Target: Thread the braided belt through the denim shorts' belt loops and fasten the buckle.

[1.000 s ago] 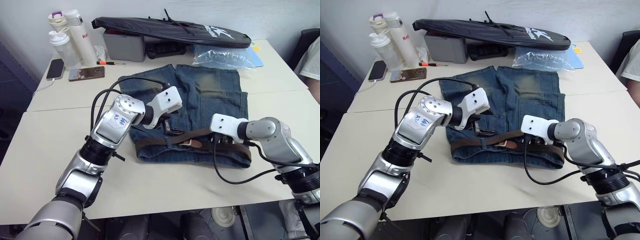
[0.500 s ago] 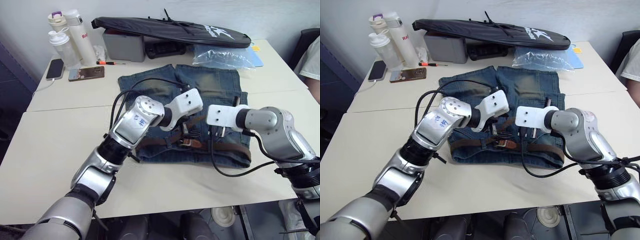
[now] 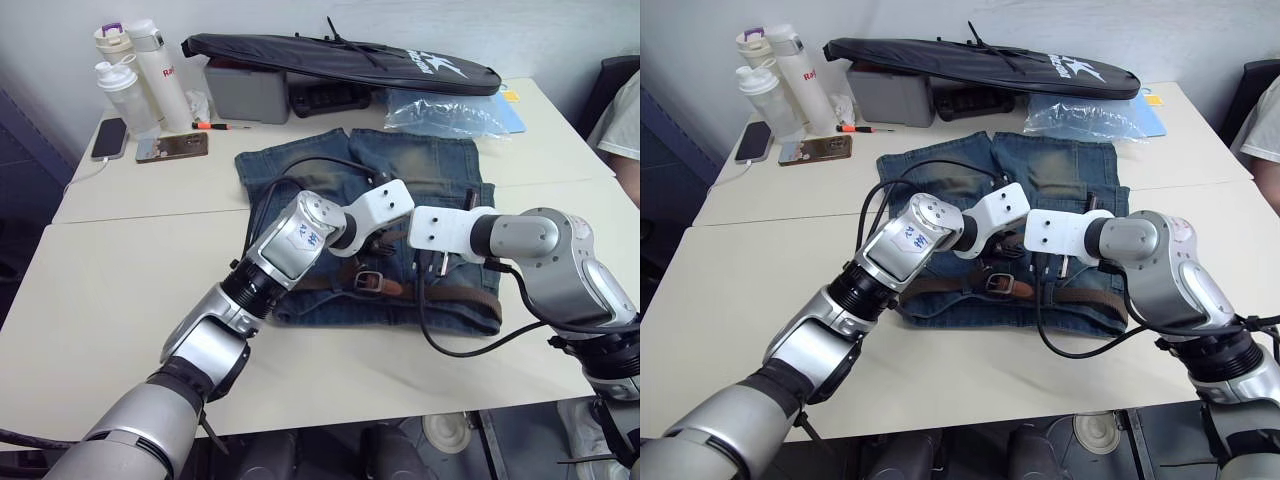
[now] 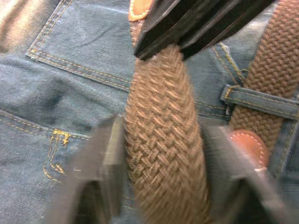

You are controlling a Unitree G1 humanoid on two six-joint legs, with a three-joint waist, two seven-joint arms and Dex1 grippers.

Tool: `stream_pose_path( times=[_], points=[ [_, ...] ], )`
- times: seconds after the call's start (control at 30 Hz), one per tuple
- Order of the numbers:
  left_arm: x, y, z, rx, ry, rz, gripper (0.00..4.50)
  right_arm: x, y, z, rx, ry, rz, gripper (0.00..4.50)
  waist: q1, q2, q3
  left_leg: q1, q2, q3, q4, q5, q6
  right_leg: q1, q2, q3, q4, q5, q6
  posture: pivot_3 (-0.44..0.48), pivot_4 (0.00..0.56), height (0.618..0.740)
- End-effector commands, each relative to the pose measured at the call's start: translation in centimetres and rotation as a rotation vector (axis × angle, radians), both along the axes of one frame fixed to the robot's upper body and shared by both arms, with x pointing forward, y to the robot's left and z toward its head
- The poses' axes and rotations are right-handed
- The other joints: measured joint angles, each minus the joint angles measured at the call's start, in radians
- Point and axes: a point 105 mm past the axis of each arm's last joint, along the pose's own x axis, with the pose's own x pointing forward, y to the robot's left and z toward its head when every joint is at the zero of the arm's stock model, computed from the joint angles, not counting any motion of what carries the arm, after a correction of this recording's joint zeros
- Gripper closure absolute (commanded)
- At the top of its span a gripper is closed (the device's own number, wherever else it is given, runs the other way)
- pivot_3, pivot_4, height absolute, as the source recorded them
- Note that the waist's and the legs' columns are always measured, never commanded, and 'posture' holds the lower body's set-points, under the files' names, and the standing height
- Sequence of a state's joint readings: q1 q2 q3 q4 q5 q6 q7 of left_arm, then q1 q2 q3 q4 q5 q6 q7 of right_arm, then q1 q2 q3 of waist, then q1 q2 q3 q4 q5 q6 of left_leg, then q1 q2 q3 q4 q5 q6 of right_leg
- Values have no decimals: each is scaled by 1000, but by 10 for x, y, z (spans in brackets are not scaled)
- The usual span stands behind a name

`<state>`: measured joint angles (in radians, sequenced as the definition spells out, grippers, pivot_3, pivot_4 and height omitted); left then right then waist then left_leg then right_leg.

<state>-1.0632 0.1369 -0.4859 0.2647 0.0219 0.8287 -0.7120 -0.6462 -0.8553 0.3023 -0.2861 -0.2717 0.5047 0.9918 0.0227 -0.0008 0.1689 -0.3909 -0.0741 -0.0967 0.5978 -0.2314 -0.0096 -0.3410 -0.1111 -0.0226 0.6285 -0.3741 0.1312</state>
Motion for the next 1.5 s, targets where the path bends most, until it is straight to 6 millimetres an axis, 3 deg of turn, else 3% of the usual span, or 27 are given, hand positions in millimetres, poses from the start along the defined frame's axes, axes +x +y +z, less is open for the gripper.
stream_pose_path(
  times=[0.03,0.07,0.23,0.33,0.53,0.57,0.73,0.83,1.0,1.2,1.43,1.5],
  points=[
    [0,-8,22,-48,-54,-28,4126,-7,7,16,34,-34,26,4500,0,0,0,0,0,0,0,0,0,0,0,0,0,0,0,0,150,740],
    [0,-7,22,-49,-53,-27,4426,-8,6,16,36,-31,25,4500,0,0,0,0,0,0,0,0,0,0,0,0,0,0,0,0,150,740],
    [3,7,19,-53,-29,2,4426,-8,-1,16,98,-6,-17,4500,0,0,0,0,0,0,0,0,0,0,0,0,0,0,0,0,150,740],
    [4,17,16,-80,15,38,4500,-9,-7,21,182,27,-55,3315,0,0,0,0,0,0,0,0,0,0,0,0,0,0,0,0,150,740],
    [9,36,10,-117,64,116,4500,-17,-20,27,256,60,-98,367,0,0,0,0,0,0,0,0,0,0,0,0,1,0,0,0,150,740],
    [9,38,10,-120,64,124,4500,-18,-23,28,265,58,-114,54,0,0,0,0,0,0,0,0,0,0,0,0,1,0,0,0,150,740],
    [11,43,12,-152,68,158,4500,-25,-35,25,276,93,-141,54,3,0,0,0,-1,0,0,0,0,1,-1,0,1,0,1,0,150,740],
    [15,55,12,-207,85,217,4500,-34,-33,22,310,152,-122,54,1,0,0,0,0,0,1,0,0,1,-1,0,1,0,1,0,150,740],
    [13,81,-9,-310,169,322,4500,-49,-13,8,329,213,-48,54,-7,0,0,2,1,1,-1,0,0,0,0,1,1,0,1,0,150,740],
    [7,88,-7,-403,211,362,4500,-67,12,-8,360,302,47,54,6,0,0,0,0,0,0,0,0,1,0,0,2,0,1,0,150,740],
    [10,98,-3,-419,190,394,4500,-73,18,-3,420,266,79,54,3,-1,0,1,-1,0,1,0,1,2,-1,1,0,2,3,0,150,740],
    [8,102,-4,-395,179,386,4500,-75,17,-9,434,278,63,54,-6,0,-1,-1,-2,-1,-1,0,1,4,-1,-2,0,2,3,0,150,740]
  ],
)
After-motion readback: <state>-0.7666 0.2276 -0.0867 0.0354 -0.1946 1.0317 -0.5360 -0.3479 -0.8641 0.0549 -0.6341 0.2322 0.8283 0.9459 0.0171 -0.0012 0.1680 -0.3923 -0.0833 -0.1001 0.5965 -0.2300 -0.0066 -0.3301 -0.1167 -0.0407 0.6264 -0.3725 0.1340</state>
